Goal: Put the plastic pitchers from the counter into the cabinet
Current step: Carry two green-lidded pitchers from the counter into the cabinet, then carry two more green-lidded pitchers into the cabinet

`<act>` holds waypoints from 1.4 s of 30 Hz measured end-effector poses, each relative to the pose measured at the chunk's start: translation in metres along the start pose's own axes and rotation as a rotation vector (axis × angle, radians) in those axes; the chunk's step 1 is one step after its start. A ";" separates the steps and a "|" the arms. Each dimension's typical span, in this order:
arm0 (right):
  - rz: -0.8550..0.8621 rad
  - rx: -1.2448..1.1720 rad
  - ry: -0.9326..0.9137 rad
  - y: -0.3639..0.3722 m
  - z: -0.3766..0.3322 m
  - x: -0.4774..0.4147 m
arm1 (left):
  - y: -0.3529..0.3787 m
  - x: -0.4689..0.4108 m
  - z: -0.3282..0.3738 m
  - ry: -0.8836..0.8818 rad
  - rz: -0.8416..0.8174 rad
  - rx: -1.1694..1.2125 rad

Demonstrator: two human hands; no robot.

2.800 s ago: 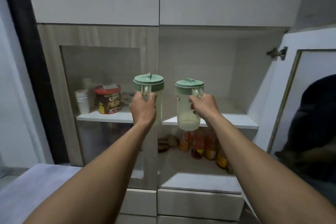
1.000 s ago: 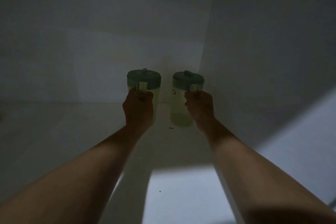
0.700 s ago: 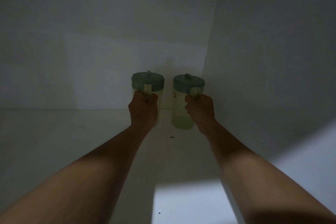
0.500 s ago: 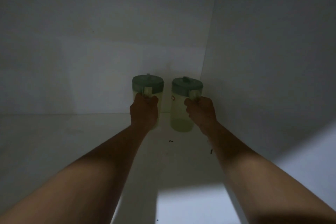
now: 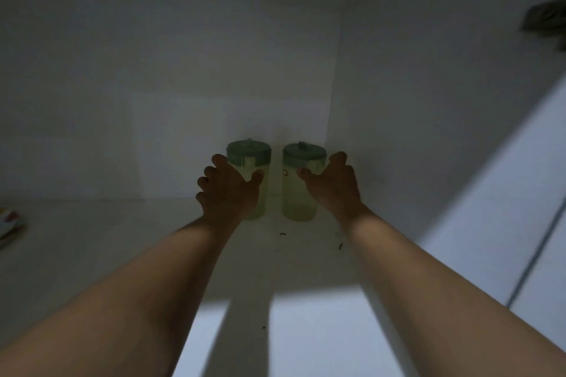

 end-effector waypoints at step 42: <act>-0.700 -0.092 -0.947 0.148 -0.516 0.648 | -0.671 0.401 -0.452 -0.256 0.563 -0.603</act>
Point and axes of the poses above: each hand's wrist, its own x-axis away from the middle knuckle, its own y-axis out of the palm, z = x × y, the point moved 6 cm from there along -x, towards the middle knuckle, and after that the axes turned 12 degrees about -y, right-handed, at the moved point
